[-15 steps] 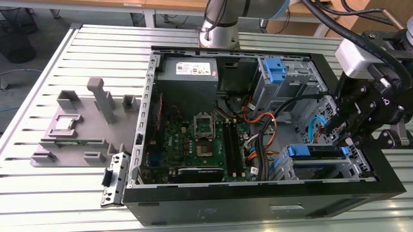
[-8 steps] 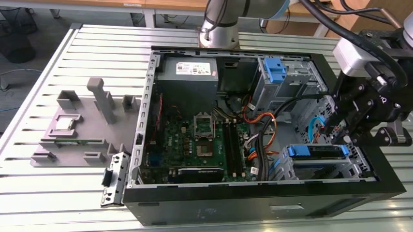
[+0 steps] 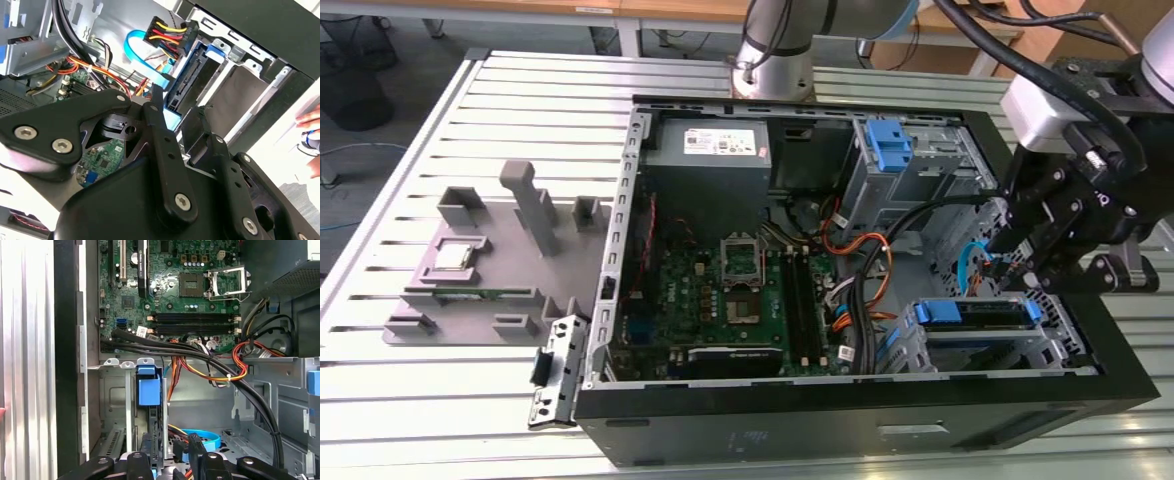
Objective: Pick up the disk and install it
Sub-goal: 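Insert the first disk wire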
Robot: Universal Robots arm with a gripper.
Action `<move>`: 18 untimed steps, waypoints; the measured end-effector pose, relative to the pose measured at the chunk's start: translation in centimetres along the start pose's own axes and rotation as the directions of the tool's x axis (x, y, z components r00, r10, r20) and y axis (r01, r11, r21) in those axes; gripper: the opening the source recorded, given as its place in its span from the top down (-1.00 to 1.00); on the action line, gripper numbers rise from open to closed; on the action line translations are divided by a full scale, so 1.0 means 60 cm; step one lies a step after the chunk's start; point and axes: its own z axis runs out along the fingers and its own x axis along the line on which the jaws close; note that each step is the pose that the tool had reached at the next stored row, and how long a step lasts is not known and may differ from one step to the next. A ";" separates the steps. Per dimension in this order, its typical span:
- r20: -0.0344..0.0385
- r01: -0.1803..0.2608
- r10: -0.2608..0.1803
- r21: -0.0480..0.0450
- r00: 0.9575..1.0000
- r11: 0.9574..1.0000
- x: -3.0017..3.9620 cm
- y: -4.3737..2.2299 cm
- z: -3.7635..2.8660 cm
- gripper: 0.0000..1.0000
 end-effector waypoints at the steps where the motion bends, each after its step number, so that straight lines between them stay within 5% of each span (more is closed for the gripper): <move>1: 0.001 0.000 0.000 0.000 1.000 1.000 -0.001 0.000 0.001 0.15; 18: -0.004 0.000 0.000 0.000 1.000 1.000 -0.007 -0.013 0.013 0.15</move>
